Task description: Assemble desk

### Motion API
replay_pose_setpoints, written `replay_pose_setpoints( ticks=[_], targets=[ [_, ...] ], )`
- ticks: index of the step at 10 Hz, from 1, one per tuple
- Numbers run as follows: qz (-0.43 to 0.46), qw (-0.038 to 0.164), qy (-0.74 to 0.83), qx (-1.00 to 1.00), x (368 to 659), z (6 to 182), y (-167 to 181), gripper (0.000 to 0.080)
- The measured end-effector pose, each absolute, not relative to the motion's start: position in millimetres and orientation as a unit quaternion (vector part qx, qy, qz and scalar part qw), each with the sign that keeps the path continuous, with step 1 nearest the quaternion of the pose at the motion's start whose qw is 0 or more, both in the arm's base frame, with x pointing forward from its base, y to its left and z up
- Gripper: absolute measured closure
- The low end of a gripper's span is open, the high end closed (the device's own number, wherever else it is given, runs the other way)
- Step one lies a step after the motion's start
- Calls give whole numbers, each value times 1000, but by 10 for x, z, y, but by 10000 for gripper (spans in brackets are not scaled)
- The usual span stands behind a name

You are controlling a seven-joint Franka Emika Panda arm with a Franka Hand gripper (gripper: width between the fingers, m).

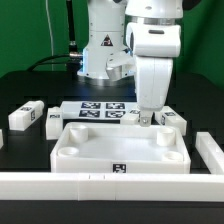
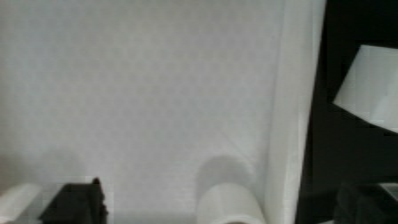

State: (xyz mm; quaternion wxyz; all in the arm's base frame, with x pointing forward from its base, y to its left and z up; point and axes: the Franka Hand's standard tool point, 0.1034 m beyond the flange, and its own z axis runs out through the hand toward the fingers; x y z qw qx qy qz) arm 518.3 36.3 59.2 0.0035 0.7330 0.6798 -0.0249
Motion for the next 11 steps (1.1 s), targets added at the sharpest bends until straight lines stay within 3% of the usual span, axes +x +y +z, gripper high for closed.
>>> replay_pose_setpoints(
  ticks=[5,9,11],
  targets=[
    [-18,-1,677,736,5036,438,474,150],
    [-17,-10,676,736,4908,145,450,150],
    [-18,-10,673,739,4930,140,434,150]
  ],
)
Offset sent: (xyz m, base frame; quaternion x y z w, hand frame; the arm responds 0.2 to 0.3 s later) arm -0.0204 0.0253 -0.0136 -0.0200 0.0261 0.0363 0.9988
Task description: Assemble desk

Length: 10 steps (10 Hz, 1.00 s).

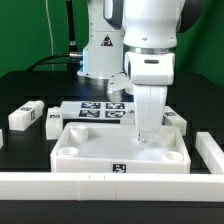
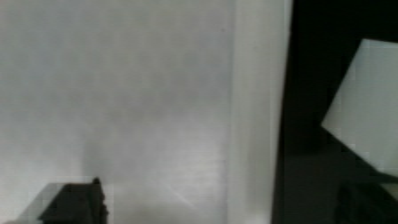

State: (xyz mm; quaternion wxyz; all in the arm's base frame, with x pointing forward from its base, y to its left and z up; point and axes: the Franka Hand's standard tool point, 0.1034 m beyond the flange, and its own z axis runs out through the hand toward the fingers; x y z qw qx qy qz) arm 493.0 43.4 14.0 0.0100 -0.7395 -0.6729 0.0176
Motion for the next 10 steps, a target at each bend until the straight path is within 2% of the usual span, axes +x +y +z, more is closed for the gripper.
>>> replay_pose_setpoints(
  ticks=[1,2,4,5,10],
  targets=[
    [18,10,-670,-742,4924,132,446,279],
    [18,11,-670,-742,4921,129,440,279],
    [19,11,-670,-742,4917,125,439,554],
    [19,11,-670,-742,4914,123,438,725],
    [17,10,-669,-743,4924,127,436,742]
  ],
)
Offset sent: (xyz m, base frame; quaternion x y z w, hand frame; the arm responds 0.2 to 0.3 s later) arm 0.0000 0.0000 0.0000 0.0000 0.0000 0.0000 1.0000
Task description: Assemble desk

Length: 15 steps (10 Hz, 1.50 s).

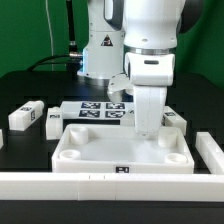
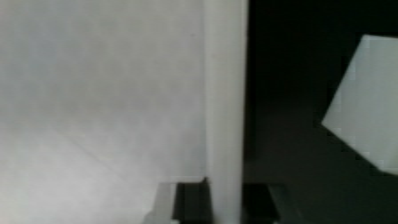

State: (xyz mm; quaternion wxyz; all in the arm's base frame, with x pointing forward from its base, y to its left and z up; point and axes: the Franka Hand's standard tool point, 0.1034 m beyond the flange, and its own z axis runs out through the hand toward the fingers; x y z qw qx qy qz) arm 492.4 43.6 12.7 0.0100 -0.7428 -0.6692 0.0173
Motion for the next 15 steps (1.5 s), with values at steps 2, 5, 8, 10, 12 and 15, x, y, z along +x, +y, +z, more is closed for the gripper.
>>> replay_pose_setpoints(
  ticks=[2,5,8,10,12,15],
  targets=[
    [17,10,-669,-743,4924,127,436,742],
    [12,6,-676,-737,5089,133,443,742],
    [22,15,-681,-732,5153,125,562,742],
    [23,18,-681,-732,5158,131,663,742],
    [23,18,-682,-730,5162,138,700,741],
    [23,17,-682,-730,5162,144,695,741]
  ],
)
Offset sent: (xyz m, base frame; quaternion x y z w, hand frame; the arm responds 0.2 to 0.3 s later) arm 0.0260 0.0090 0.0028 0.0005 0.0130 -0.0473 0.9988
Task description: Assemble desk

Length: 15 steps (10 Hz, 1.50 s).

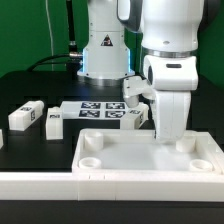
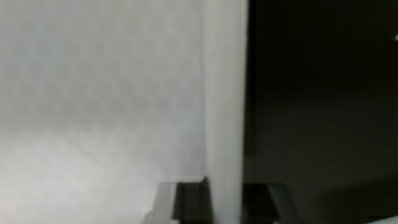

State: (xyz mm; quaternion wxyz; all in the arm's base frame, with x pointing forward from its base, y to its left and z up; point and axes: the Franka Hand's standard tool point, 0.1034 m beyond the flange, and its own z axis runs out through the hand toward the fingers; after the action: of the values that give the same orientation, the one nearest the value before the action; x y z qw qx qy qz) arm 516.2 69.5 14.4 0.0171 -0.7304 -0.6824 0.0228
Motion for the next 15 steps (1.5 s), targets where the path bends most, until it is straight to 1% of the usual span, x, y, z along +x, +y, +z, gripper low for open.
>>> replay_pose_setpoints(
  ticks=[2,4,5,6,7,8,9,11,13,14,15],
  targets=[
    [23,17,-682,-731,5160,141,691,741],
    [20,14,-678,-735,5178,175,667,369],
    [15,11,-673,-739,5188,211,668,369],
    [11,7,-670,-742,5212,257,660,236],
    [7,4,-664,-748,5243,313,663,236],
    [5,1,-659,-752,5259,351,667,164],
    [3,-1,-653,-757,5252,391,674,154],
    [-6,-7,-638,-770,5157,508,711,151],
    [-5,-6,-587,-809,4965,601,890,150],
    [-3,-5,-575,-818,4909,580,980,150],
    [-2,-4,-574,-819,4908,573,979,150]
  ],
)
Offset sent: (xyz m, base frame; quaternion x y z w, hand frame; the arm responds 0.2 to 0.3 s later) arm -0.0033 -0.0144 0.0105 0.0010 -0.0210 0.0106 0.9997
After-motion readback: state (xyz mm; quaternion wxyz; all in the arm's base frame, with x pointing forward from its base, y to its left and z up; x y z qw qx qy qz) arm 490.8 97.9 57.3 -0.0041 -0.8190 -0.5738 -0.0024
